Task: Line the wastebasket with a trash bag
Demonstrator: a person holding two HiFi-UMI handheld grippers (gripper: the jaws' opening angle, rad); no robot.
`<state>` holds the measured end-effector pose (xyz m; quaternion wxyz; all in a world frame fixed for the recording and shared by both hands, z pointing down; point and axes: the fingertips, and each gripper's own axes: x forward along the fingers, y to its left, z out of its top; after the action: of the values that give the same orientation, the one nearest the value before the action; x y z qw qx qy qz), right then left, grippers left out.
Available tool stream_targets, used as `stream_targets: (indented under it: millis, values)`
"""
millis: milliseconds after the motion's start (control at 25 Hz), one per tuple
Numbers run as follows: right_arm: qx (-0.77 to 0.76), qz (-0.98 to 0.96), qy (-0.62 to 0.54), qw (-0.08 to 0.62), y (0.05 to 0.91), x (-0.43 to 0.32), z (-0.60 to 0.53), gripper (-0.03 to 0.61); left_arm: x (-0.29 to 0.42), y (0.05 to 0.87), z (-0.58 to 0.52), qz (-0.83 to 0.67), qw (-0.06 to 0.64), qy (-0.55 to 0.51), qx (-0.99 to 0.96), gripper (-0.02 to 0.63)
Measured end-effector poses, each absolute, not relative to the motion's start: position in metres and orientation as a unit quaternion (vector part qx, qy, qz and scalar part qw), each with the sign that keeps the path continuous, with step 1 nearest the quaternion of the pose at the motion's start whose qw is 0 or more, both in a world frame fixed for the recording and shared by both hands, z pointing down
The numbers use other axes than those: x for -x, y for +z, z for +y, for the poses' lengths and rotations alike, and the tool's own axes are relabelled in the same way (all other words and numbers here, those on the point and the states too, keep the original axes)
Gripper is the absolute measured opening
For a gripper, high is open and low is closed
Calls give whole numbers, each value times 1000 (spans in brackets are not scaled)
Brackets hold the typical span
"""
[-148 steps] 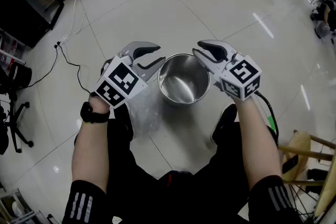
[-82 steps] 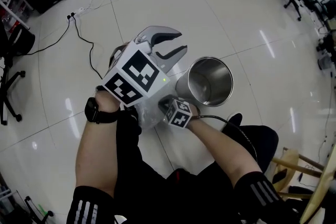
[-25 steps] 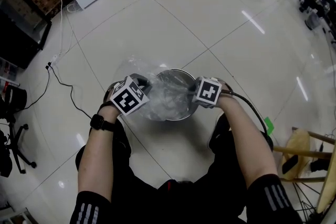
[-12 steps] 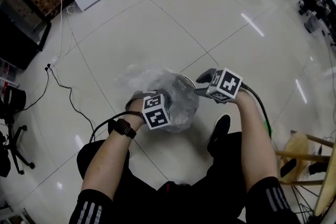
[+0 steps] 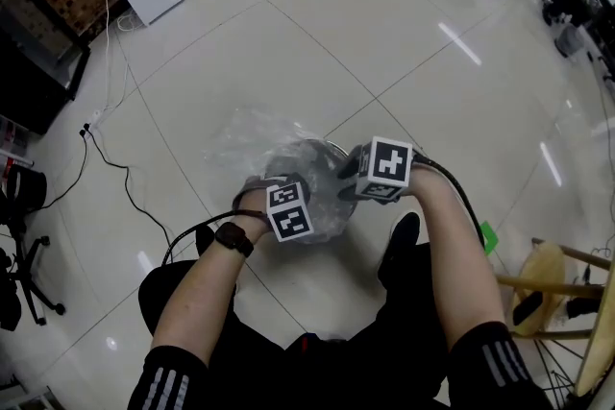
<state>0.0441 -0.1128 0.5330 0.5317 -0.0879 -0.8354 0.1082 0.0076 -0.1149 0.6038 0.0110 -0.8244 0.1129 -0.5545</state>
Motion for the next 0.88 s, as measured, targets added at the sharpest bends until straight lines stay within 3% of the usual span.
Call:
stream_targets:
  millis: [320,480,560,880]
  values:
    - [143,-792,96,586,584,-33,-82,173,17,609,-154,184,0,-558,809,53]
    - [144,-788,62,595,610,-23,-86,173,12,603,-151,161,-7,-551,819,169]
    - [141,-791,36,594,622,-20,-92,172,11,592,-149,150,-12,-545,825,194]
    - [143,-785,-5,603,645,3,-106,172,32,514,-111,33,-115,-491,863,199]
